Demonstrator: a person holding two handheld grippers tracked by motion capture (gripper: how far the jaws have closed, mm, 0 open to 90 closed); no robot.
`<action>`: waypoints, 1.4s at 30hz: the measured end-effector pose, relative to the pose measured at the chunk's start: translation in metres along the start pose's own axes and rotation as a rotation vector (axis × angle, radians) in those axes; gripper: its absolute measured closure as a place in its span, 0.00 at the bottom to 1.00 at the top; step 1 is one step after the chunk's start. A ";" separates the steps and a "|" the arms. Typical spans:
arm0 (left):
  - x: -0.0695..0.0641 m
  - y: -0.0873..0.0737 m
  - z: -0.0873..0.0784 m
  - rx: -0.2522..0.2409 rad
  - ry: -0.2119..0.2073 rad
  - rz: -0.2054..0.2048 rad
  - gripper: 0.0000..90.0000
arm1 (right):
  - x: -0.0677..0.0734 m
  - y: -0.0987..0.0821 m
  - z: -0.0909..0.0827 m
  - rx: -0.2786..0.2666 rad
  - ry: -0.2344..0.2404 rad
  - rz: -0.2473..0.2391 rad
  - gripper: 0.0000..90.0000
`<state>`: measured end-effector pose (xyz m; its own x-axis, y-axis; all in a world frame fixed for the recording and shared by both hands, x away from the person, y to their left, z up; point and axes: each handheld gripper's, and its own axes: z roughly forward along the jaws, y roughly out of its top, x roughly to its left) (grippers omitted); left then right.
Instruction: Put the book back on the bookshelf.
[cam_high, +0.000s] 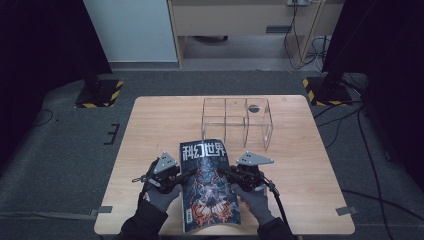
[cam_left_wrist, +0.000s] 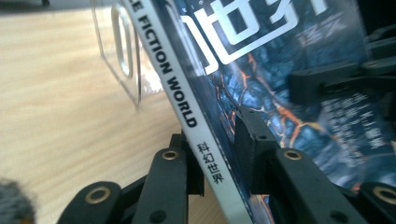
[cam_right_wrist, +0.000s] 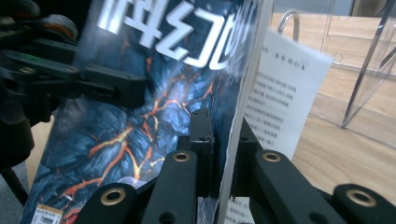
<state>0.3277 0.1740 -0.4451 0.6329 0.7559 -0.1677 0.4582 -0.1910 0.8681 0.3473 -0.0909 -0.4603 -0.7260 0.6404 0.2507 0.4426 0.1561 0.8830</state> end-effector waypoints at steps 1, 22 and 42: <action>-0.002 0.003 -0.002 -0.009 0.001 0.011 0.82 | -0.001 0.001 -0.001 -0.001 0.000 -0.001 0.93; -0.021 0.021 -0.031 -0.180 0.053 0.139 0.90 | 0.005 0.040 -0.009 -0.071 -0.024 -0.102 0.94; -0.016 0.013 -0.022 -0.155 0.013 0.127 0.85 | 0.012 0.036 -0.012 -0.086 0.061 -0.143 0.96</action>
<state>0.3096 0.1733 -0.4211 0.6705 0.7404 -0.0473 0.2730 -0.1870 0.9437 0.3483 -0.0868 -0.4205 -0.8103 0.5688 0.1413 0.2875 0.1755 0.9416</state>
